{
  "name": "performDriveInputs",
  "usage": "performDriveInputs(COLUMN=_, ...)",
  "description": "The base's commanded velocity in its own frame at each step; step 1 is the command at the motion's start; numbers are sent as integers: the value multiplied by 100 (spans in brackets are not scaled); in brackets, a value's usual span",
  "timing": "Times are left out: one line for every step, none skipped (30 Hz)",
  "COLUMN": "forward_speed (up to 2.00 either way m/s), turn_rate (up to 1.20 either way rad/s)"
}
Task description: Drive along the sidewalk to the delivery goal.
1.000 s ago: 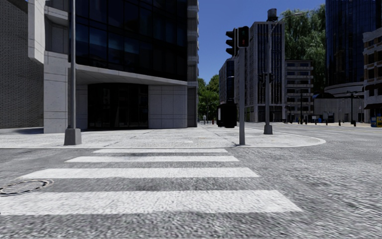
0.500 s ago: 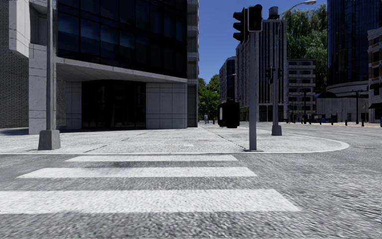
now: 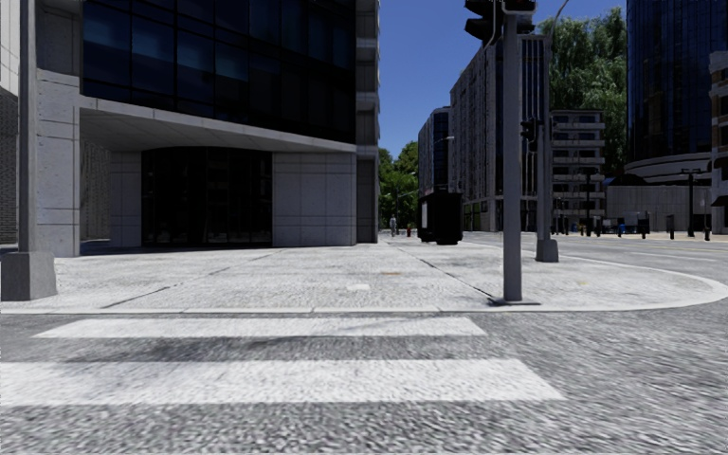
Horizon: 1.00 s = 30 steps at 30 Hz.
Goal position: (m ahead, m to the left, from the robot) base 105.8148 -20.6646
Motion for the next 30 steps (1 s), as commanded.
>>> performDriveInputs(forward_speed=200, turn_rate=0)
performDriveInputs(forward_speed=200, turn_rate=0)
performDriveInputs(forward_speed=200, turn_rate=0)
performDriveInputs(forward_speed=200, turn_rate=0)
performDriveInputs(forward_speed=200, turn_rate=0)
performDriveInputs(forward_speed=200, turn_rate=0)
performDriveInputs(forward_speed=200, turn_rate=0)
performDriveInputs(forward_speed=200, turn_rate=0)
performDriveInputs(forward_speed=200, turn_rate=0)
performDriveInputs(forward_speed=200, turn_rate=0)
performDriveInputs(forward_speed=200, turn_rate=0)
performDriveInputs(forward_speed=200, turn_rate=0)
performDriveInputs(forward_speed=200, turn_rate=0)
performDriveInputs(forward_speed=200, turn_rate=0)
performDriveInputs(forward_speed=200, turn_rate=0)
performDriveInputs(forward_speed=200, turn_rate=0)
performDriveInputs(forward_speed=200, turn_rate=0)
performDriveInputs(forward_speed=200, turn_rate=0)
performDriveInputs(forward_speed=200, turn_rate=0)
performDriveInputs(forward_speed=200, turn_rate=0)
performDriveInputs(forward_speed=200, turn_rate=0)
performDriveInputs(forward_speed=200, turn_rate=0)
performDriveInputs(forward_speed=200, turn_rate=0)
performDriveInputs(forward_speed=200, turn_rate=0)
performDriveInputs(forward_speed=200, turn_rate=0)
performDriveInputs(forward_speed=200, turn_rate=0)
performDriveInputs(forward_speed=200, turn_rate=0)
performDriveInputs(forward_speed=200, turn_rate=0)
performDriveInputs(forward_speed=200, turn_rate=0)
performDriveInputs(forward_speed=200, turn_rate=0)
